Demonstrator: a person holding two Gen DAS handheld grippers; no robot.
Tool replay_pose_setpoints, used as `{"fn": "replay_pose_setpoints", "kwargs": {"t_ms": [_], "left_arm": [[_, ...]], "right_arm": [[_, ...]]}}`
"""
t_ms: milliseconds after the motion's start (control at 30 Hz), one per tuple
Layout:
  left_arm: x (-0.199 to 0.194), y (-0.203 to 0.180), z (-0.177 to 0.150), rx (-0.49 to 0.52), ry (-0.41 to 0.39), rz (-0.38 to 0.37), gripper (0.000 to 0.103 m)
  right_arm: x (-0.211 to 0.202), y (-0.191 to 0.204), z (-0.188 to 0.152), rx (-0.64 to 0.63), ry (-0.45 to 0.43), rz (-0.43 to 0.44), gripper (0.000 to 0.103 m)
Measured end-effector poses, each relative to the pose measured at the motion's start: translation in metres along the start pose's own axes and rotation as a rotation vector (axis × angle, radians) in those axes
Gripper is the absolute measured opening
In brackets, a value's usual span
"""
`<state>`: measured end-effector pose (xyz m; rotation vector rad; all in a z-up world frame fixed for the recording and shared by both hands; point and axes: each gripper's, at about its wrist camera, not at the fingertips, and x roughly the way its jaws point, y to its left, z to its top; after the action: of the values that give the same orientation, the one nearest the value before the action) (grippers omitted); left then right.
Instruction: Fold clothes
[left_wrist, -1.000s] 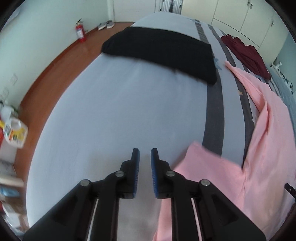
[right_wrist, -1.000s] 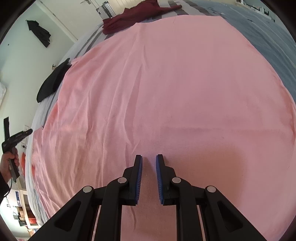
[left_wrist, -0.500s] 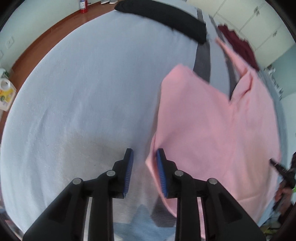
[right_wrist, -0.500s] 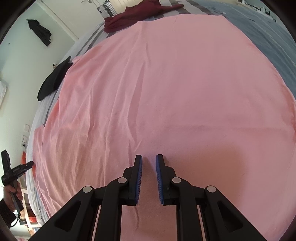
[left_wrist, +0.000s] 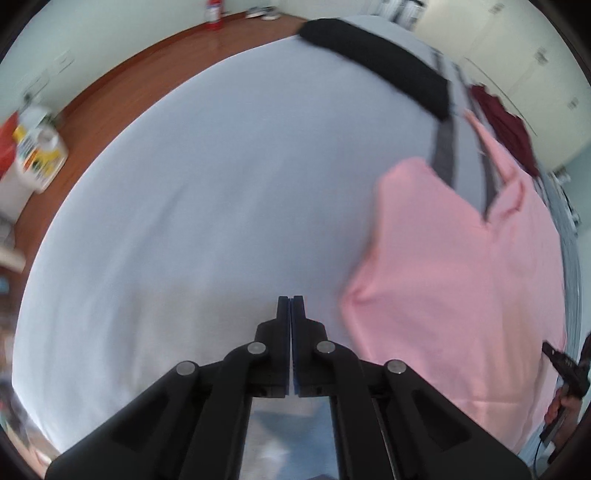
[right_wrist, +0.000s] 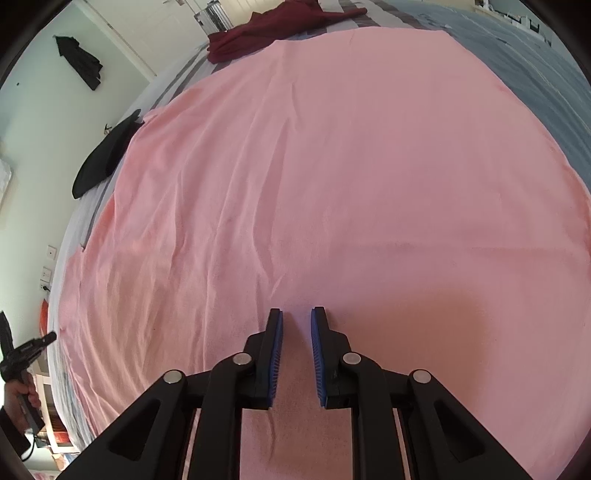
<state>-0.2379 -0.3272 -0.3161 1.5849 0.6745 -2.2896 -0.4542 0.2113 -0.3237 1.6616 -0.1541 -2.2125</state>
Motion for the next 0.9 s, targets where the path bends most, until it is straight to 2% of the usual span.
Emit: {"fn": "replay_pose_setpoints", "kwargs": {"t_ms": [133, 300, 367, 433, 500, 533, 567, 600, 733, 800, 900], "left_arm": [[-0.003, -0.001, 0.009, -0.027, -0.026, -0.065, 0.001], [0.011, -0.019, 0.030, -0.018, -0.021, -0.178, 0.034], [0.019, -0.028, 0.037, -0.004, -0.009, -0.209, 0.044], [0.027, -0.036, 0.042, 0.016, 0.011, -0.229, 0.044], [0.040, -0.047, 0.045, 0.065, 0.042, -0.207, 0.043], [0.043, -0.055, 0.045, 0.098, 0.043, -0.191, 0.040], [0.040, -0.062, 0.044, 0.137, 0.029, -0.178, 0.018], [0.034, -0.071, 0.042, 0.177, 0.007, -0.163, 0.007], [-0.006, -0.126, 0.024, 0.388, -0.131, -0.101, 0.007], [-0.021, -0.157, 0.007, 0.478, -0.149, -0.147, 0.007], [-0.021, -0.207, -0.019, 0.595, -0.096, -0.255, 0.008]], "right_arm": [[0.001, 0.001, 0.000, -0.003, 0.000, -0.003, 0.014], [0.003, 0.002, -0.001, -0.002, 0.000, -0.006, 0.014], [0.003, 0.003, -0.001, 0.002, -0.001, -0.007, 0.014], [0.003, 0.004, -0.001, 0.004, -0.001, -0.007, 0.015], [0.003, 0.004, -0.001, 0.004, -0.001, -0.007, 0.015], [0.003, 0.004, -0.001, 0.004, -0.001, -0.007, 0.015], [0.003, 0.004, -0.001, 0.004, -0.001, -0.006, 0.015], [0.002, 0.004, -0.001, 0.004, -0.001, -0.005, 0.015], [0.002, 0.003, -0.002, 0.002, -0.001, -0.001, 0.015], [0.002, 0.003, -0.002, 0.003, -0.001, 0.001, 0.015], [0.001, 0.002, -0.002, 0.005, 0.000, 0.003, 0.015]]}}
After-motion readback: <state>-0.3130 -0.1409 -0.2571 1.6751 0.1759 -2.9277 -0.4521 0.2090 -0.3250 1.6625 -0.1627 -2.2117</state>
